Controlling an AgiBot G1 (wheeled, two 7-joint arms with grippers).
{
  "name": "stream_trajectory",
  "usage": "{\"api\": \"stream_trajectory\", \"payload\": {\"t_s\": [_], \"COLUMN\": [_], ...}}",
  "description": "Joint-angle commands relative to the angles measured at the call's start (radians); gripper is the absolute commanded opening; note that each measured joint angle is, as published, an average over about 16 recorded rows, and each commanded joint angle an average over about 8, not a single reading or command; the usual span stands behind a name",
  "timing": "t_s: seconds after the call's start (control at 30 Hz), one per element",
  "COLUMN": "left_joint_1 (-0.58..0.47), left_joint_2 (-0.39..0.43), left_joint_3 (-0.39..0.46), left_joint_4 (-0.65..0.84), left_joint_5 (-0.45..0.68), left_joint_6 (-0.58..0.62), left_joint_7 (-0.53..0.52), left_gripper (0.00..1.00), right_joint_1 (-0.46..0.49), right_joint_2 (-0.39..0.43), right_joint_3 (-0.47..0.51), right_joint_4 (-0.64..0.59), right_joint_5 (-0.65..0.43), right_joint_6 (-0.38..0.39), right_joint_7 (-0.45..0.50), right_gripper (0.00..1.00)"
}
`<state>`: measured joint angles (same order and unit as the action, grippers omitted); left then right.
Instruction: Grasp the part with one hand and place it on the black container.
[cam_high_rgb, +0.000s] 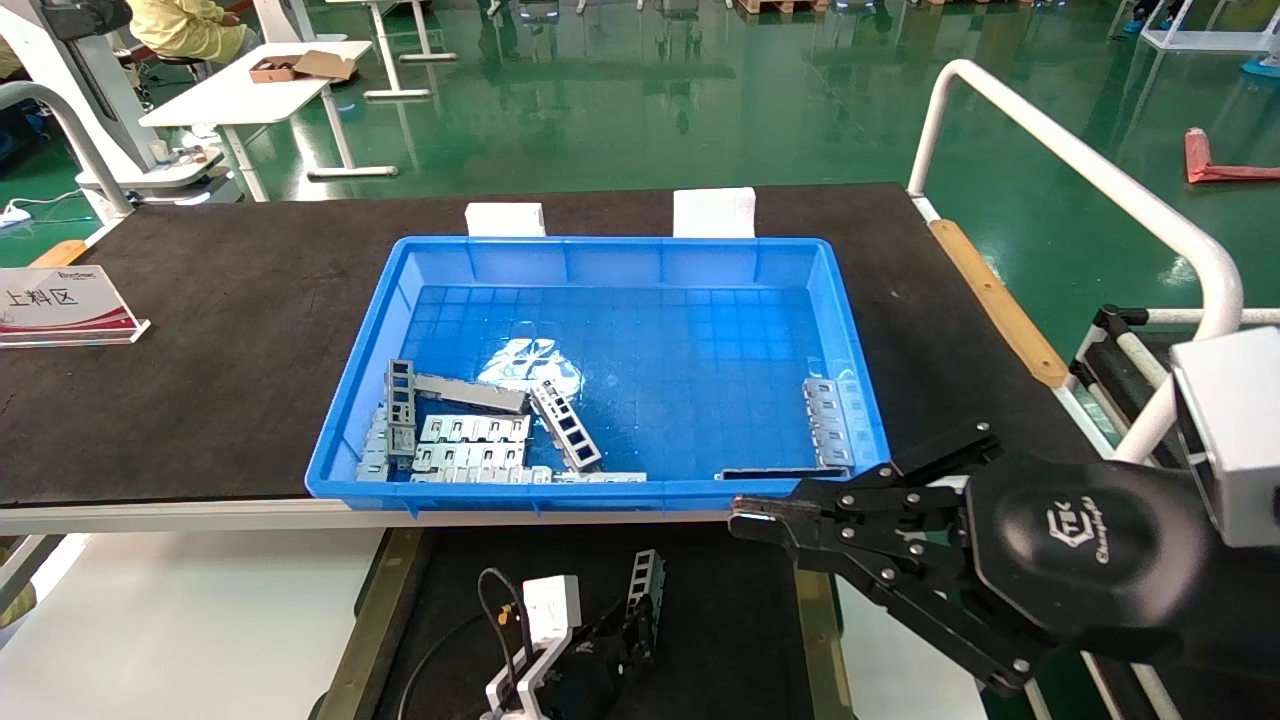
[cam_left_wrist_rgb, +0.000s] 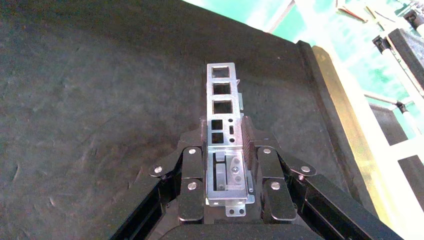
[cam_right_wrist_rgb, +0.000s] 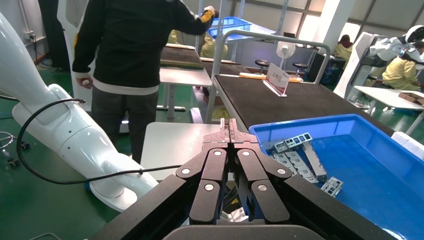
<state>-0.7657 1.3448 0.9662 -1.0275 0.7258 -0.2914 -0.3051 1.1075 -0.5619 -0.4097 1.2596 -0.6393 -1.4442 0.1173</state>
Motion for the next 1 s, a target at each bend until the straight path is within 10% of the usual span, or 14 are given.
{"api": "stream_trajectory", "payload": {"t_s": [0.03, 0.13, 0.23, 1.0], "left_joint_1": [0.002, 0.003, 0.003, 0.035], "left_joint_2": [0.001, 0.002, 0.002, -0.128], "left_joint_3": [0.002, 0.007, 0.012, 0.017], "left_joint_4": [0.003, 0.006, 0.008, -0.150], "left_joint_5": [0.006, 0.014, 0.020, 0.103], "left_joint_6": [-0.001, -0.002, -0.003, 0.088], "left_joint_7": [-0.008, -0.023, -0.037, -0.089], "left_gripper": [0.37, 0.75, 1.00, 1.00], "right_joint_1": [0.000, 0.000, 0.000, 0.000], "right_joint_2": [0.000, 0.000, 0.000, 0.000], "right_joint_3": [0.000, 0.000, 0.000, 0.000], "right_joint_4": [0.000, 0.000, 0.000, 0.000], "right_joint_5": [0.000, 0.000, 0.000, 0.000], "right_joint_6": [0.000, 0.000, 0.000, 0.000], "right_joint_7": [0.000, 0.000, 0.000, 0.000], "right_gripper": [0.53, 0.90, 1.00, 1.00]}}
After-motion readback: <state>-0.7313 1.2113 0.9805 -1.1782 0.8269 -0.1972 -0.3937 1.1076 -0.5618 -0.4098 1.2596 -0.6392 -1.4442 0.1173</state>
